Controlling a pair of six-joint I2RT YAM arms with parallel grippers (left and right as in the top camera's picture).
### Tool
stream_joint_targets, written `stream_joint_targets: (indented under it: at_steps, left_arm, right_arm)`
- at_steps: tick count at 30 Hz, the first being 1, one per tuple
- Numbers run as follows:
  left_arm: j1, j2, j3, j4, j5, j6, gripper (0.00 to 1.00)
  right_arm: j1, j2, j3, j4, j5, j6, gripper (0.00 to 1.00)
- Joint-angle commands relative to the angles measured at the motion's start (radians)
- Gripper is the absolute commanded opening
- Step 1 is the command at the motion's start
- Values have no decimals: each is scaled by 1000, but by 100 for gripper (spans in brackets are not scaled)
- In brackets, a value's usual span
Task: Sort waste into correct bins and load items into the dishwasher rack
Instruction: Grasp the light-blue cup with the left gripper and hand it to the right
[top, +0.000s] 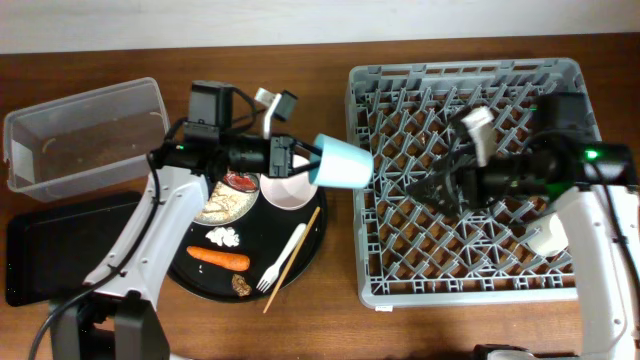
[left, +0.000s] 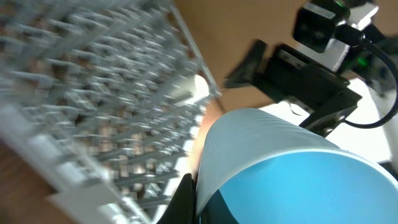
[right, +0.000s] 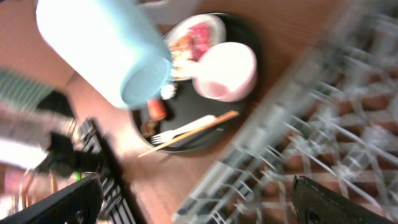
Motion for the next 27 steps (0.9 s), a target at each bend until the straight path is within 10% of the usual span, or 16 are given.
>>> stream_joint_targets:
  at_steps: [1, 16, 27]
  left_arm:
    - [-38, -8, 13, 3, 163, 31, 0]
    - [-77, -8, 13, 2, 168, 27, 0]
    - [-78, -8, 13, 2, 160, 27, 1]
  right_arm:
    - [108, 5, 12, 5, -75, -167, 99]
    - [278, 5, 12, 142, -194, -180, 100]
    - [288, 5, 12, 158, -194, -179, 58]
